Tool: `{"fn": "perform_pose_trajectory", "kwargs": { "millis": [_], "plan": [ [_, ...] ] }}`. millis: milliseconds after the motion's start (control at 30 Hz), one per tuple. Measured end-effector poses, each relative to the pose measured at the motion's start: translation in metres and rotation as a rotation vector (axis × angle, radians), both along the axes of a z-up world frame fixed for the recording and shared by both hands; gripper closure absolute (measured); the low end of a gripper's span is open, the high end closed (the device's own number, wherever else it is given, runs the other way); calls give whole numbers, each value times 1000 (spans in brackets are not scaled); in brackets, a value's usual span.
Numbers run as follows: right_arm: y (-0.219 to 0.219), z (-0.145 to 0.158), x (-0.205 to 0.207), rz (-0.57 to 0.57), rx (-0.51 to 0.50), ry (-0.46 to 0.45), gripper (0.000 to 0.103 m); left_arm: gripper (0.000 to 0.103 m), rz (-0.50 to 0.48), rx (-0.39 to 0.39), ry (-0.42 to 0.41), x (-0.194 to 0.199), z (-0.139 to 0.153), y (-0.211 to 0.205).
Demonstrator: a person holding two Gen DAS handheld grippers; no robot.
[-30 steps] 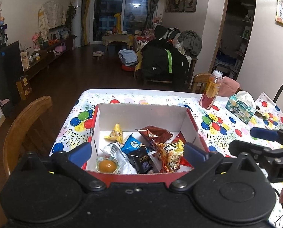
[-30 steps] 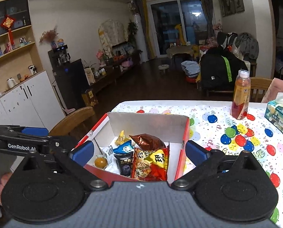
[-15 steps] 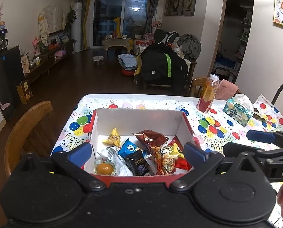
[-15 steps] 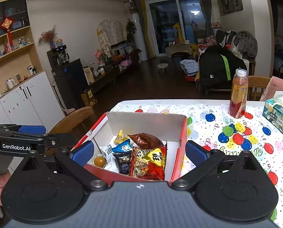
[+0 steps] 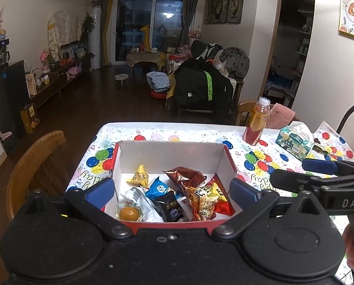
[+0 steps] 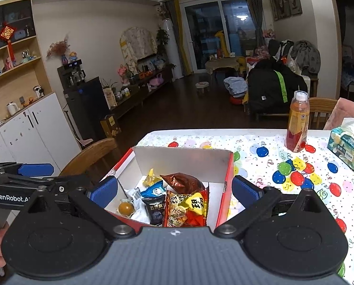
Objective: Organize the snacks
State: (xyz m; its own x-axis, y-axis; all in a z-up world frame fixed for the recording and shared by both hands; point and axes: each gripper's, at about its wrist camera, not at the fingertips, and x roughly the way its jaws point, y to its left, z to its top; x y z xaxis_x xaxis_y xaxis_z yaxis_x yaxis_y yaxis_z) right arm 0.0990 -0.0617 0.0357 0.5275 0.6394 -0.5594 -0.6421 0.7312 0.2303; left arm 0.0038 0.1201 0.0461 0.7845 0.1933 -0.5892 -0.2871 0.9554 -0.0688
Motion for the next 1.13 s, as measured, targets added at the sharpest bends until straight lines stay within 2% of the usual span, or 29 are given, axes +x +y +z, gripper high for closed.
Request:
{"fn": "perform_pose_trajectory", "kwargs": {
  "millis": [400,1133],
  "plan": [
    [6,3,-2,11,-6,-7,0,0,5,9,-27,-5,5,-1],
    [0,-4,-1,-5,-10,26,0,0,-8,-15,24,0,-6,-4]
  ]
}}
